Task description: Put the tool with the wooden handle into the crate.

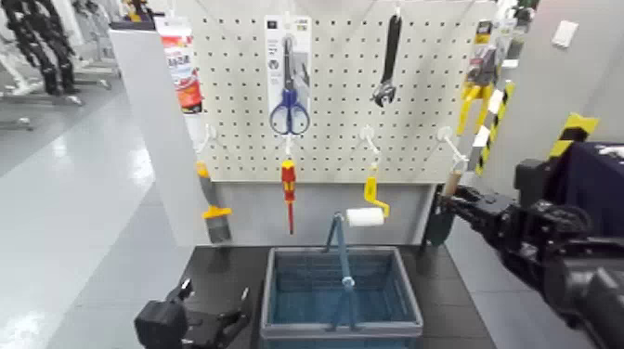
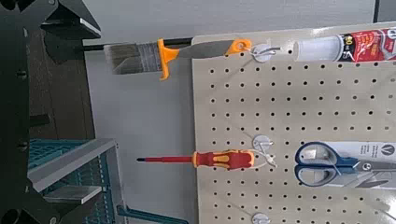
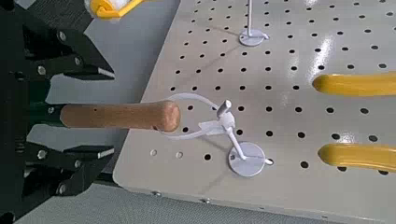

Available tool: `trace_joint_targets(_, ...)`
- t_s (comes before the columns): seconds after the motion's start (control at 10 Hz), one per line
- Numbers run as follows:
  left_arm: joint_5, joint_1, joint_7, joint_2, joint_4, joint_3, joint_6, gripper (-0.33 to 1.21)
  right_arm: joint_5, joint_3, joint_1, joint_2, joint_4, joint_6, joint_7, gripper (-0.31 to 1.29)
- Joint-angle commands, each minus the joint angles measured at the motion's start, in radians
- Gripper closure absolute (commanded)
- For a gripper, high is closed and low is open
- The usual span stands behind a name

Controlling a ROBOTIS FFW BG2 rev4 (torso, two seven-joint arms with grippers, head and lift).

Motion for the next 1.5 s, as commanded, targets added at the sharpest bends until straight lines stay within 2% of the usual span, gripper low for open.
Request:
trace_joint_targets(0.1,0.002,0.000,0.000,0.002,0.002,0.002,-0.005,0.13,0.002,0.004,0.002,0.002,-0.005,0.004,-0.012,1.10)
trace_joint_targets(0.4,0.005,0.000,0.000,0.005,0.007,0.000,-0.011,0.13,0.010,0.013,0.006,0.003,-0.021,0.016,-0.035,1.24)
trace_joint_targets(1.0,0.005,0.002,0.000,0.003,0.011,0.000,-0.012,0.13,0.010,-0.002,0.039,0.006,-0.074,0.017,-0.043,1.27)
trace_joint_targets(1.5,0.005,0.005,0.000,0.002,0.011,0.000,-0.008,0.13,0.024,-0.066,0.171,0.020,-0.352,0.122,-0.090,1.27)
